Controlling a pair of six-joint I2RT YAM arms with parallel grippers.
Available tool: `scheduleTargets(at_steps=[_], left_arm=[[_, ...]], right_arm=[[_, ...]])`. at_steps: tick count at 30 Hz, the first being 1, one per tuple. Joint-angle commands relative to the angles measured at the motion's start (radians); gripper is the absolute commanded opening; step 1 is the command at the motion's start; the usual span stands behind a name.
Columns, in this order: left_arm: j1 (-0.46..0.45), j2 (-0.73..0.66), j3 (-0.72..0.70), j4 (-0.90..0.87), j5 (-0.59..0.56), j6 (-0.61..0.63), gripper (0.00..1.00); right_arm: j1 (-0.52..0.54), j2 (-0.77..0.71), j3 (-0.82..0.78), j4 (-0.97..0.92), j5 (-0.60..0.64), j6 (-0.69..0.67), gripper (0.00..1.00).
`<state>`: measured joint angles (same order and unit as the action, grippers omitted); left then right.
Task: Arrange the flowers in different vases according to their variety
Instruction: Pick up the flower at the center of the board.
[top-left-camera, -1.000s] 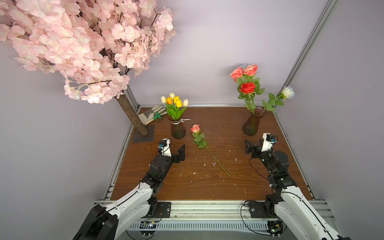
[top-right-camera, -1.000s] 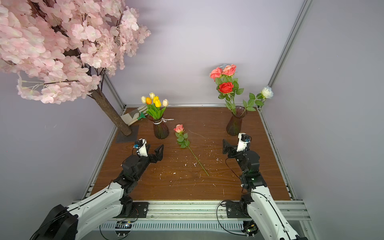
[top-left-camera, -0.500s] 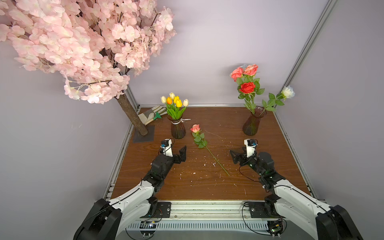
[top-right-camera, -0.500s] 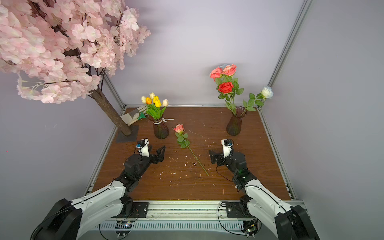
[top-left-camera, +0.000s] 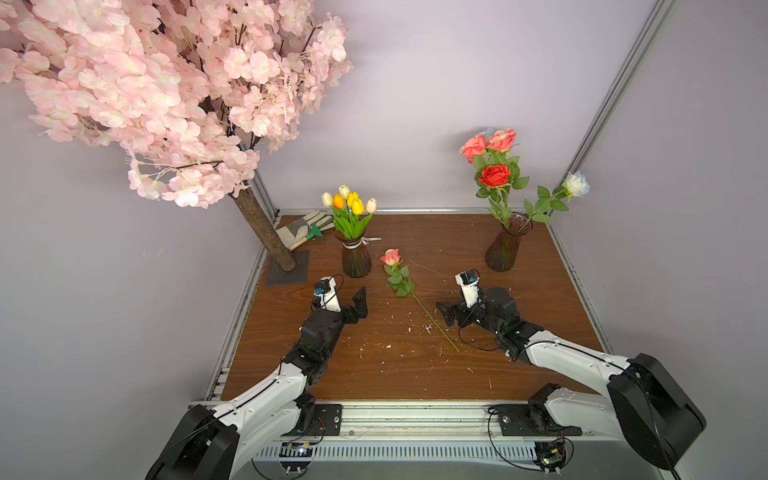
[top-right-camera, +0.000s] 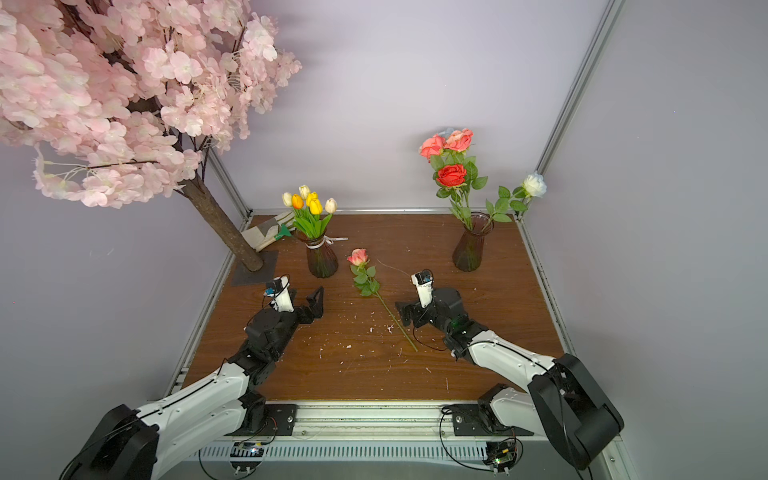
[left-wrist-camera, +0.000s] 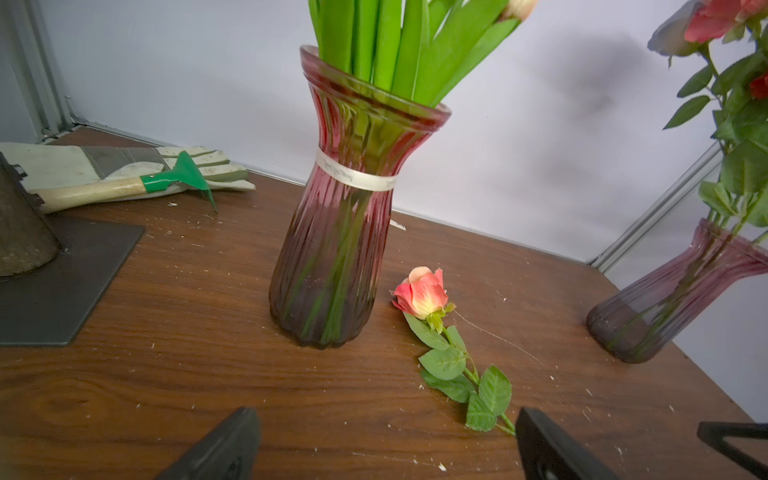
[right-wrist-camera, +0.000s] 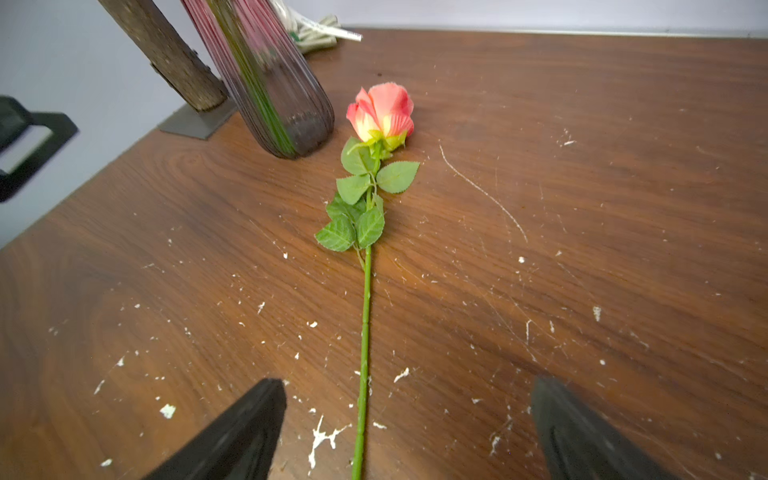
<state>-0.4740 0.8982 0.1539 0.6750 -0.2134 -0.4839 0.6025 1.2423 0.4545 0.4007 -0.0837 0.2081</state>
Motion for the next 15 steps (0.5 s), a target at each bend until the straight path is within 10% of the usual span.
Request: scheduleTargets(at_steps=[1,15], left_arm=[[-0.002,-0.022,-0.02,0.001,-0.053,-0.024,0.99],[0.046,-0.093,-0.065,-0.008,-0.086,-0.087,1.0]], right_arm=[[0.033,0.063,0.08,-0.082,0.031,-0.027,0.99],[0.155,0.387,0.427,-0.396,0.14,0.023,0.99]])
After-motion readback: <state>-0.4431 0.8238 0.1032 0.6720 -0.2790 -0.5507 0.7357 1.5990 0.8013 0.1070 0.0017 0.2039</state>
